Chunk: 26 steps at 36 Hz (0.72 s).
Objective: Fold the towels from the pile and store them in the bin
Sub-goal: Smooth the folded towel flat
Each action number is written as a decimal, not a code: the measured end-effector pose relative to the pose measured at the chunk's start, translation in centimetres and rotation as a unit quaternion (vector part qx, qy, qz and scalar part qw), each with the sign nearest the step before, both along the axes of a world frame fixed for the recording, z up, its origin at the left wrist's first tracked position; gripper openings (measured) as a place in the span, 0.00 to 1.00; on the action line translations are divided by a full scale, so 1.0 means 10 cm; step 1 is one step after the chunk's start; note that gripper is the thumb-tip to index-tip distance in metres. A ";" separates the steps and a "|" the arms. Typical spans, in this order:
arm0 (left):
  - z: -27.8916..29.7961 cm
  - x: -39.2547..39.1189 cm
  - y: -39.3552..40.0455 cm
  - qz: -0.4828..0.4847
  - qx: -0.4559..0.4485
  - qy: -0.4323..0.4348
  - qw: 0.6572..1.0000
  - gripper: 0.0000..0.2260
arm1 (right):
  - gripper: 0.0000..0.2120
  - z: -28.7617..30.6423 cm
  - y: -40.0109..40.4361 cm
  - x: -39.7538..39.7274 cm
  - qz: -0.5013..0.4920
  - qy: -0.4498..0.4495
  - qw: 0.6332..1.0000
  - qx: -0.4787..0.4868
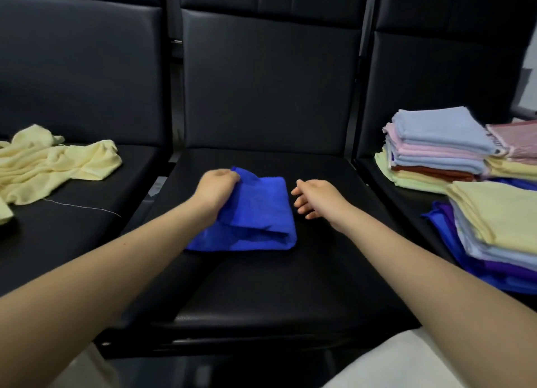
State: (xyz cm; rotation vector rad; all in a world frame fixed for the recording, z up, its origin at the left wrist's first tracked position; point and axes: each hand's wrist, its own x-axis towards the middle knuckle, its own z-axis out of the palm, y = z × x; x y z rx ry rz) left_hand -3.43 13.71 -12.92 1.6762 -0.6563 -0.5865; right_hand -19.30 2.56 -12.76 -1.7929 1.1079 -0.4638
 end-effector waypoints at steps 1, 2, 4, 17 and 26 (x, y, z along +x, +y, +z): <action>0.04 0.03 0.03 -0.002 0.000 -0.015 1.000 0.13 | 0.14 0.00 0.01 0.01 0.003 0.005 1.000 -0.010; 0.07 0.07 0.07 -0.003 0.004 -0.024 1.000 0.13 | 0.13 -0.01 0.02 0.03 0.006 0.012 1.000 -0.022; 0.07 0.16 0.14 0.000 0.024 -0.044 0.999 0.12 | 0.14 -0.02 0.05 0.07 0.015 0.039 0.998 -0.050; -0.24 0.31 0.58 -0.032 0.301 -0.311 0.901 0.15 | 0.18 -0.15 0.35 0.33 0.074 0.188 0.973 -0.116; -0.13 -0.22 0.49 -0.066 0.085 0.034 0.994 0.07 | 0.05 -0.05 0.44 0.16 -0.049 -0.132 0.987 0.076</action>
